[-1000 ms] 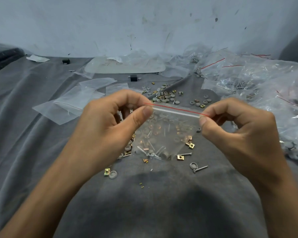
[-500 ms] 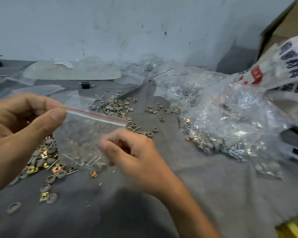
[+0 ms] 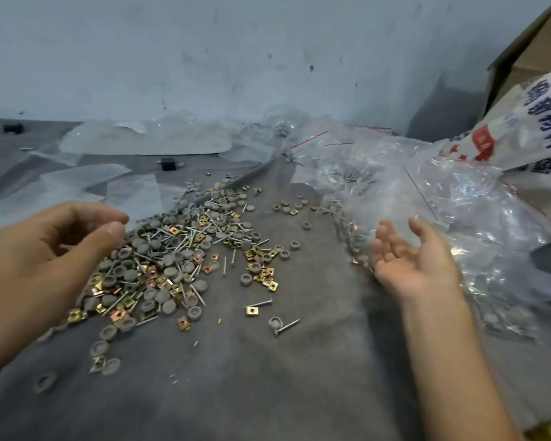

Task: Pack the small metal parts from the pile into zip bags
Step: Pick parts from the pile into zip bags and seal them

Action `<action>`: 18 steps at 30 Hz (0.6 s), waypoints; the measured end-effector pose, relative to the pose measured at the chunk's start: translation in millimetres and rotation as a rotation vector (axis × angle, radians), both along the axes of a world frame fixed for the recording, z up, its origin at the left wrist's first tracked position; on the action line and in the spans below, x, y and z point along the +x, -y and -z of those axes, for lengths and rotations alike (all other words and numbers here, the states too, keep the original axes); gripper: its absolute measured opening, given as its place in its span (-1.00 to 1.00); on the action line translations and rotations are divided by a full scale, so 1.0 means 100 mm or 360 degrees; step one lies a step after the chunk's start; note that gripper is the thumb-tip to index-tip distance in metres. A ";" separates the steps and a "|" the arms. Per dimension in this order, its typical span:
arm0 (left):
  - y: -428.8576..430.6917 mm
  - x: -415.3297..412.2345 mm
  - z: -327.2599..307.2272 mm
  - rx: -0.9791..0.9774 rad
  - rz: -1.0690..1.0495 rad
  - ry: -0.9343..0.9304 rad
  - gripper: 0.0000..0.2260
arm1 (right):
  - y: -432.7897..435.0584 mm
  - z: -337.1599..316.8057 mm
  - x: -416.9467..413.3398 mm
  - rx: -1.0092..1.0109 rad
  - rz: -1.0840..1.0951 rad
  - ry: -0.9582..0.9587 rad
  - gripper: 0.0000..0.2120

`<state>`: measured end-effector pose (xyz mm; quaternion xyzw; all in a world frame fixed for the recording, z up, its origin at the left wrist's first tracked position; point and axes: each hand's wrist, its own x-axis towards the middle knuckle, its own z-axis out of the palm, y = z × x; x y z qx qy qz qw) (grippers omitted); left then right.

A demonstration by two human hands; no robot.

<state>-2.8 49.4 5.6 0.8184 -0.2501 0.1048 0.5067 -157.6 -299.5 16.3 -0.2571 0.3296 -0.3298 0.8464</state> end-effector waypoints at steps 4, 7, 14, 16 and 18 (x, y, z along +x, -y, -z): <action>-0.15 0.25 0.16 0.0292 -0.0223 0.0033 -0.93 | -0.02 0.04 0.03 -0.0098 -0.0211 -0.0014 -0.94; -0.38 0.48 0.35 0.0680 -0.0502 -0.0070 -0.83 | -0.20 0.03 0.13 -0.0339 -0.0403 -0.0087 -0.91; -0.42 0.60 0.36 0.0854 -0.0560 -0.0278 -0.69 | -0.33 0.07 0.22 -0.0538 -0.0593 -0.0049 -0.89; -0.35 0.60 0.36 0.0824 -0.0530 -0.0306 -0.70 | -0.34 0.11 0.29 -0.0843 -0.0679 -0.0154 -0.80; -0.32 0.58 0.34 0.0773 -0.0507 -0.0324 -0.72 | -0.37 0.23 0.39 -0.1512 -0.0680 -0.0451 -0.79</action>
